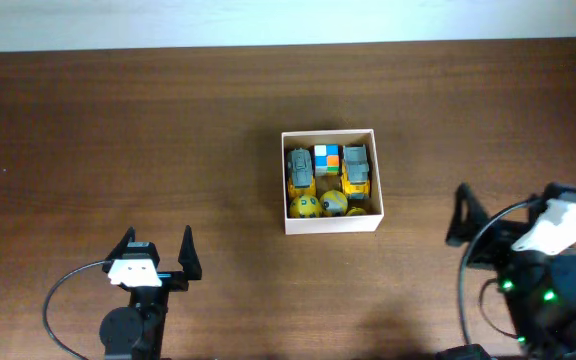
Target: Pack container
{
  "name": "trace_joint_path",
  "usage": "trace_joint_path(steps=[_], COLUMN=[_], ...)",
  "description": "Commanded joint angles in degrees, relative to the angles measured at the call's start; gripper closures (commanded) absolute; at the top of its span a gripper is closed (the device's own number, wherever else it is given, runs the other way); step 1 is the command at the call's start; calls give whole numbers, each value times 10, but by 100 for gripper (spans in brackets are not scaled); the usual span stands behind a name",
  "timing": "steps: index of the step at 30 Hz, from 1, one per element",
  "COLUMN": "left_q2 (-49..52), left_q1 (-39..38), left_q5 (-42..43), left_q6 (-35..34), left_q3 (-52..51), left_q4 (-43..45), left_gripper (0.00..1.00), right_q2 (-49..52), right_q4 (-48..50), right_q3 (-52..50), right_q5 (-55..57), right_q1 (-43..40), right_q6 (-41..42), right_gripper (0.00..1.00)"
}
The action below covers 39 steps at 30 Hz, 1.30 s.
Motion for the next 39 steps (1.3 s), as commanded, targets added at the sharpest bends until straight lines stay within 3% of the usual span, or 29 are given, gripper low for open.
trace_joint_path(steps=[1,10,22,35,39], left_q2=[-5,-5,-5,-5,-5], left_q1=[3,3,3,3,3], left_q5=[8,8,8,8,8], left_q6=[11,11,11,11,11], left_q3=[-3,-3,-3,-3,-3], left_q4=[0,0,0,0,0], left_gripper=[1,1,1,1,1], right_q2=[-47,-142,-266,-295,-303], right_q4=[51,197,224,331,338], right_q3=[-92,-273,-372,-528,-534], right_q5=[-58,-72,-70,-72,-101], right_q1=[3,3,-21,-30,-31], right_q6=[-36,-36,-37,-49,-122], right_gripper=[1,1,1,1,1])
